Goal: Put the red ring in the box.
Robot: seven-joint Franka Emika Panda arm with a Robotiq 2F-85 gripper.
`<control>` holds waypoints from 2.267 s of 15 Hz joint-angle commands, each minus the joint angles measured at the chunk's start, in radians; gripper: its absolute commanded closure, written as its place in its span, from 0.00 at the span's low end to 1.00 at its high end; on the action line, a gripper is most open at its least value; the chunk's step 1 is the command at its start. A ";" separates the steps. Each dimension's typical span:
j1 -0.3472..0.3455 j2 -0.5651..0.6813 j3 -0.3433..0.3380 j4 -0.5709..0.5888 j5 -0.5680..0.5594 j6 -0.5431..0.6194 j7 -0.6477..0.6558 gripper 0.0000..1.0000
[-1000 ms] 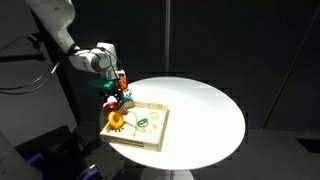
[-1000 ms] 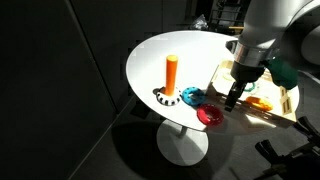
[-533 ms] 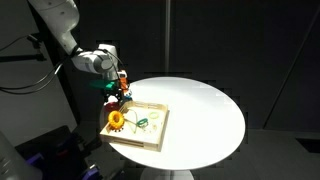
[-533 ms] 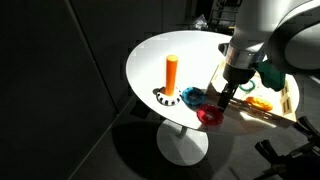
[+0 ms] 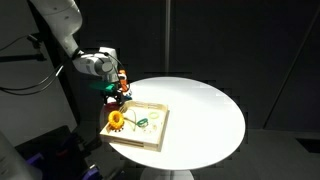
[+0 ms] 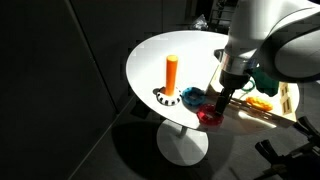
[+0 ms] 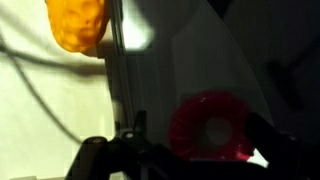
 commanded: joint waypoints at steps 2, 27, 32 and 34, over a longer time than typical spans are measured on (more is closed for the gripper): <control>0.002 0.034 -0.014 0.029 -0.008 0.008 0.012 0.00; 0.005 0.085 -0.052 0.075 -0.012 0.039 0.015 0.00; 0.011 0.068 -0.041 0.069 -0.010 0.040 0.016 0.00; 0.017 0.074 -0.042 0.072 -0.013 0.039 0.019 0.00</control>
